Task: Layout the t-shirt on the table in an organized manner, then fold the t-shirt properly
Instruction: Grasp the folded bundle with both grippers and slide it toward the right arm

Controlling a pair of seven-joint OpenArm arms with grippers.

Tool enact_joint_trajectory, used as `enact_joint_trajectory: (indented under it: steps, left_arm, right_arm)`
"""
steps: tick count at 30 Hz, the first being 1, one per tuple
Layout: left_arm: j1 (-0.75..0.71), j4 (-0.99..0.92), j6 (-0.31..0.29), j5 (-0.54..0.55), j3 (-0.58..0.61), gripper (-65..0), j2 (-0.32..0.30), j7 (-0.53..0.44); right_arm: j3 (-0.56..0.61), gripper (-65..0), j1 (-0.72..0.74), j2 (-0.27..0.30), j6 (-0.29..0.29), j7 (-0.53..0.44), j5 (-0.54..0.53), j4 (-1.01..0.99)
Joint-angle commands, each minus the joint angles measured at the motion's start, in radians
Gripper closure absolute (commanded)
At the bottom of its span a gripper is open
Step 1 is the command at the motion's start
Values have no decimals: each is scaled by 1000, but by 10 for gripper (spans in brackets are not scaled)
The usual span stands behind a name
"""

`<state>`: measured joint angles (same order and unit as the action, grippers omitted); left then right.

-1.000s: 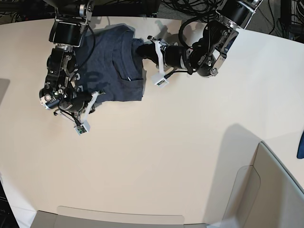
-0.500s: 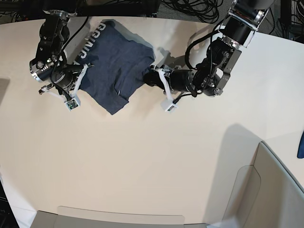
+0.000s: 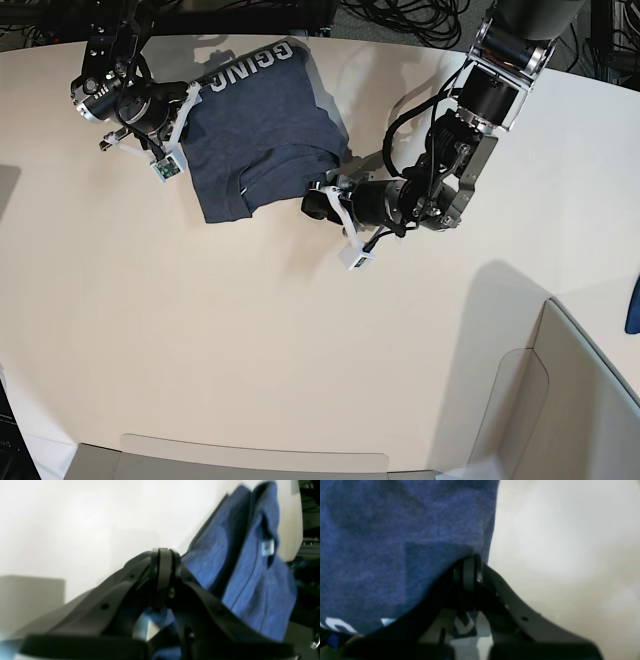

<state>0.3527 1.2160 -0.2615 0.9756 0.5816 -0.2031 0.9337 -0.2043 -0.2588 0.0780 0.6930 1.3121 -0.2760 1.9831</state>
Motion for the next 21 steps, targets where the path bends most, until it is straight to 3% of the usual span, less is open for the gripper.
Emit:
enact_joint_trajectory:
  steps: [1,9,13,18,21]
  left_arm:
    - [24,5,0,-1,-2,0,9,-3]
    - [58,8,-2,4,-4,0,8,-29]
    - [59,84,-2,7,-10,0,-42,-26]
    - [9,189,-2,7,-128,0,-66,26]
    - [-37,255,-6,4,-211,0,-66,68]
  right_arm:
    - [-2,0,2,4,5,-10,-22,20]
    - [-11,0,6,-31,5,-13,-27,22]
    - [-36,0,63,-37,5,-16,-24,23]
    - [-160,0,184,-40,5,-15,-24,23]
    - [-179,0,247,-42,5,-12,-36,29]
